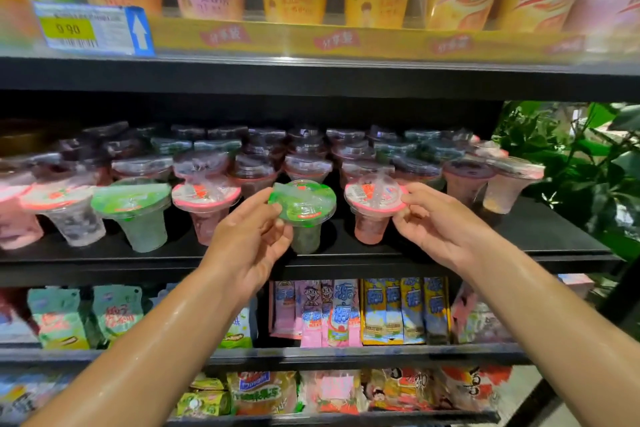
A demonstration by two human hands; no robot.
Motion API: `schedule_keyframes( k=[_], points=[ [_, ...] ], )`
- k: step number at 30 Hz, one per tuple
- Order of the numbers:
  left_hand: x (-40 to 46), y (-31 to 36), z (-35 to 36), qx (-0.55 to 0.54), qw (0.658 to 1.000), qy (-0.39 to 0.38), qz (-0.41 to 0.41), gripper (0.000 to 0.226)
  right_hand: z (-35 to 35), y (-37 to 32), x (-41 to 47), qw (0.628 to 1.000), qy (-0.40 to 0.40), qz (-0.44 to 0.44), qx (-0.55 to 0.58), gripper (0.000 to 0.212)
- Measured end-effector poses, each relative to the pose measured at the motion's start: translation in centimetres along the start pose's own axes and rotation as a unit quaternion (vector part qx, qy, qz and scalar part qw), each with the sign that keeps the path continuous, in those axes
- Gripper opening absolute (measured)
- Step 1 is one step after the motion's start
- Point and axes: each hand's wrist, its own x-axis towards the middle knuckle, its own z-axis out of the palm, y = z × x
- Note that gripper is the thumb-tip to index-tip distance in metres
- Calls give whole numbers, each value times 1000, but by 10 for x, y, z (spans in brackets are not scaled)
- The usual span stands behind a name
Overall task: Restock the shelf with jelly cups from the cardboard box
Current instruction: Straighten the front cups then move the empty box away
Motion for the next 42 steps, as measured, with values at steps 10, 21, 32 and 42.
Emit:
schedule_keyframes(
  k=[10, 21, 32, 42],
  points=[
    [4, 7, 8, 9, 998, 58, 31, 25, 13, 8, 6, 998, -36, 38, 32, 16],
    [2, -2, 5, -16, 995, 77, 58, 32, 18, 18, 11, 996, -18, 41, 83, 11],
    [2, -7, 1, -65, 991, 99, 59, 33, 31, 28, 11, 995, -6, 51, 91, 8],
    [1, -9, -3, -71, 994, 66, 53, 38, 32, 30, 14, 997, -22, 57, 42, 13]
  ],
)
